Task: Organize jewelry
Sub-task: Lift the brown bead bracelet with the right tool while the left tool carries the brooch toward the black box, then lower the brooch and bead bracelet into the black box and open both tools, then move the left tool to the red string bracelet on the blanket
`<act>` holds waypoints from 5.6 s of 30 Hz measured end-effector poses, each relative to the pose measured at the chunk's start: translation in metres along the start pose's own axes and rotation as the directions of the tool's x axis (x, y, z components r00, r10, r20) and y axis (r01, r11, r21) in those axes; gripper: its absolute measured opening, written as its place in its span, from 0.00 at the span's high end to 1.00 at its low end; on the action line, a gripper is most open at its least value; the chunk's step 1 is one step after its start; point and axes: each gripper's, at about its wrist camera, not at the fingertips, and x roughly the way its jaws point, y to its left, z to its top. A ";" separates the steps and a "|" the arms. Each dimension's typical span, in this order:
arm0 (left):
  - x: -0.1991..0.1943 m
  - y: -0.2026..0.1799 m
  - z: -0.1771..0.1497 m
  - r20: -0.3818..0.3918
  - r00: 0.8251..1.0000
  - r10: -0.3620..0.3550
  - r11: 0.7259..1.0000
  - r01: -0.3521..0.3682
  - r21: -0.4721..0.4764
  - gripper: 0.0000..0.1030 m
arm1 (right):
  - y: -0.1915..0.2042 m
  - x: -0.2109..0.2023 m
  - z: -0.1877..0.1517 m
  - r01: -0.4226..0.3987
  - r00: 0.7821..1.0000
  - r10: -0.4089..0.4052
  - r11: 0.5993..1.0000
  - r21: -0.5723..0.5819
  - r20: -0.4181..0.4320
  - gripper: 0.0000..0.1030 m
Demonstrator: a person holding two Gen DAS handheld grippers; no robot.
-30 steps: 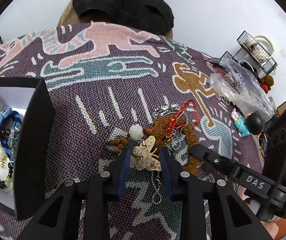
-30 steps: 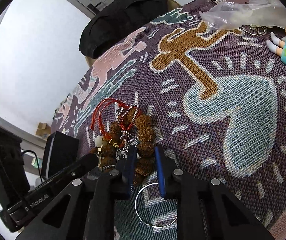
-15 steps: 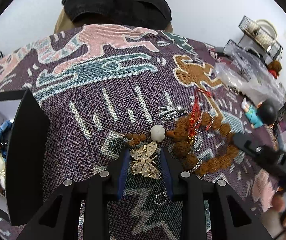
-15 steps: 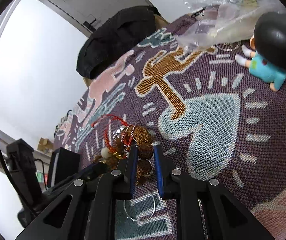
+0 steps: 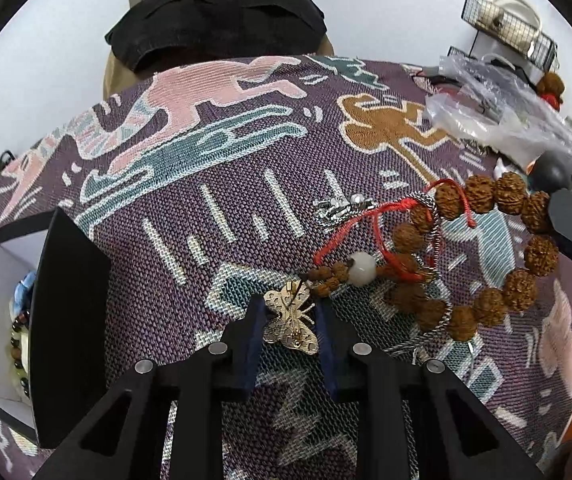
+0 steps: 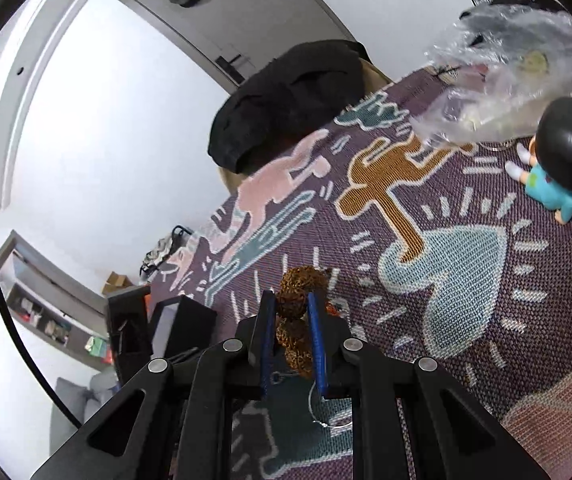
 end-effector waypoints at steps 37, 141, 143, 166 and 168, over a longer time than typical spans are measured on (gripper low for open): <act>-0.163 0.064 -0.004 0.372 0.915 -0.154 0.970 0.212 -0.119 0.88 | 0.165 -0.091 0.024 -0.028 0.986 0.085 0.930 -0.365 0.141 0.83; -0.134 0.086 -0.033 0.312 0.944 -0.103 0.963 0.173 -0.205 0.14 | 0.061 -0.009 -0.023 0.070 0.994 -0.085 0.976 -0.205 -0.064 0.24; -0.130 0.077 -0.032 0.306 0.944 -0.121 0.965 0.184 -0.187 0.15 | 0.052 -0.014 -0.024 0.081 0.993 -0.095 0.976 -0.202 -0.064 0.25; -0.028 -0.003 -0.008 0.042 0.983 -0.178 0.984 0.179 -0.022 0.71 | -0.026 -0.036 -0.030 0.122 0.988 -0.130 0.987 -0.107 -0.078 0.52; -0.021 -0.005 -0.005 0.024 0.984 -0.178 0.984 0.179 -0.017 0.73 | -0.032 -0.036 -0.028 0.123 0.988 -0.130 0.988 -0.094 -0.078 0.52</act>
